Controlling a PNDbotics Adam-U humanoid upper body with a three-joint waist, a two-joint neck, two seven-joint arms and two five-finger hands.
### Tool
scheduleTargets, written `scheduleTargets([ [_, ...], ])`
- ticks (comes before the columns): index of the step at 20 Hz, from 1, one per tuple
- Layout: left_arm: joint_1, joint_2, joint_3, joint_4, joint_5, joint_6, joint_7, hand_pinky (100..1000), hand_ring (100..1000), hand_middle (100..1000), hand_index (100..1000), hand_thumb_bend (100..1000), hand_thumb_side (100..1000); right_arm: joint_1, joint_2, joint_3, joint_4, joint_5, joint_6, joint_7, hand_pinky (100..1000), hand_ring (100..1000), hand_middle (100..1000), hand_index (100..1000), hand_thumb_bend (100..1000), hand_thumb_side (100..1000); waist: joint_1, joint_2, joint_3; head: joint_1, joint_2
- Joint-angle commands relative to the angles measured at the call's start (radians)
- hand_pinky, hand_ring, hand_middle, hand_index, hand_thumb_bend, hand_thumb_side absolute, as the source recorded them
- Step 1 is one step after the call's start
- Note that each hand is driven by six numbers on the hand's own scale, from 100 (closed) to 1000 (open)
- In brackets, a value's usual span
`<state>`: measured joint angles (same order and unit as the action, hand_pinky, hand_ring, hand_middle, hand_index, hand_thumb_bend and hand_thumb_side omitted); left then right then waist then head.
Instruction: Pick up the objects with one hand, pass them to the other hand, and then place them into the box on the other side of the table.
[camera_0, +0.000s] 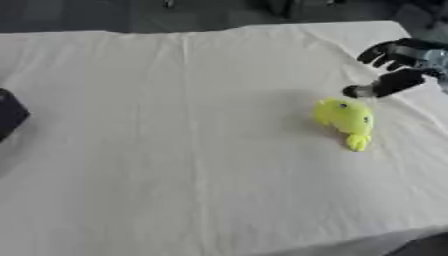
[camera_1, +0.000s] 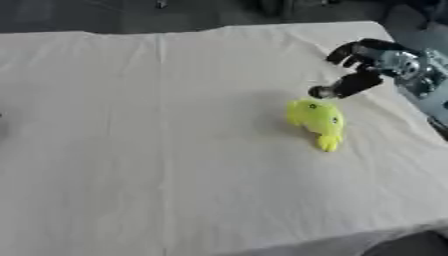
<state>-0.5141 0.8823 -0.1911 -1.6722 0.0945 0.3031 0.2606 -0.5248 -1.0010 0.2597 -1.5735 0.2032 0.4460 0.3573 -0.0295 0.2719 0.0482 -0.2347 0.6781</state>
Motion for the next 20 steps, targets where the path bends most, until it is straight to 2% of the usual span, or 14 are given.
scheduleTargets([
  [1, -0.016, 0.037, 0.007, -0.002, -0.009, 0.006, 0.001, 900, 742, 842, 833, 100, 750, -0.005, -0.017, -0.012, -0.030, 0.020, 0.041, -0.027, 874, 890, 833, 867, 508, 419, 0.000, -0.014, -0.002, -0.018, -0.004],
  [6, -0.019, 0.035, -0.011, 0.003, -0.023, 0.009, -0.012, 898, 745, 841, 830, 100, 747, 0.004, 0.014, 0.014, -0.011, 0.060, 0.053, -0.019, 881, 894, 835, 874, 499, 412, 0.004, -0.011, 0.000, -0.020, -0.009],
  [9, -0.019, 0.033, -0.015, 0.007, -0.025, 0.013, -0.015, 898, 745, 840, 830, 100, 748, 0.016, 0.031, 0.009, 0.015, 0.076, 0.052, -0.017, 880, 894, 836, 876, 482, 379, 0.007, -0.009, -0.001, -0.017, -0.010],
  [10, -0.019, 0.033, -0.015, 0.007, -0.025, 0.013, -0.015, 898, 745, 840, 831, 100, 759, 0.021, 0.037, 0.005, 0.023, 0.078, 0.053, -0.018, 880, 894, 836, 876, 474, 335, 0.009, -0.008, -0.001, -0.016, -0.010],
  [11, -0.020, 0.033, -0.015, 0.006, -0.025, 0.012, -0.014, 898, 744, 840, 830, 100, 744, 0.027, 0.042, 0.002, 0.030, 0.078, 0.053, -0.019, 879, 894, 836, 876, 480, 371, 0.010, -0.008, -0.002, -0.014, -0.010],
  [20, -0.014, 0.027, -0.014, 0.005, -0.026, 0.007, -0.002, 896, 742, 835, 827, 100, 731, 0.052, 0.066, 0.001, 0.079, 0.121, 0.045, -0.023, 888, 897, 839, 880, 460, 340, 0.025, -0.006, -0.004, 0.003, -0.022],
])
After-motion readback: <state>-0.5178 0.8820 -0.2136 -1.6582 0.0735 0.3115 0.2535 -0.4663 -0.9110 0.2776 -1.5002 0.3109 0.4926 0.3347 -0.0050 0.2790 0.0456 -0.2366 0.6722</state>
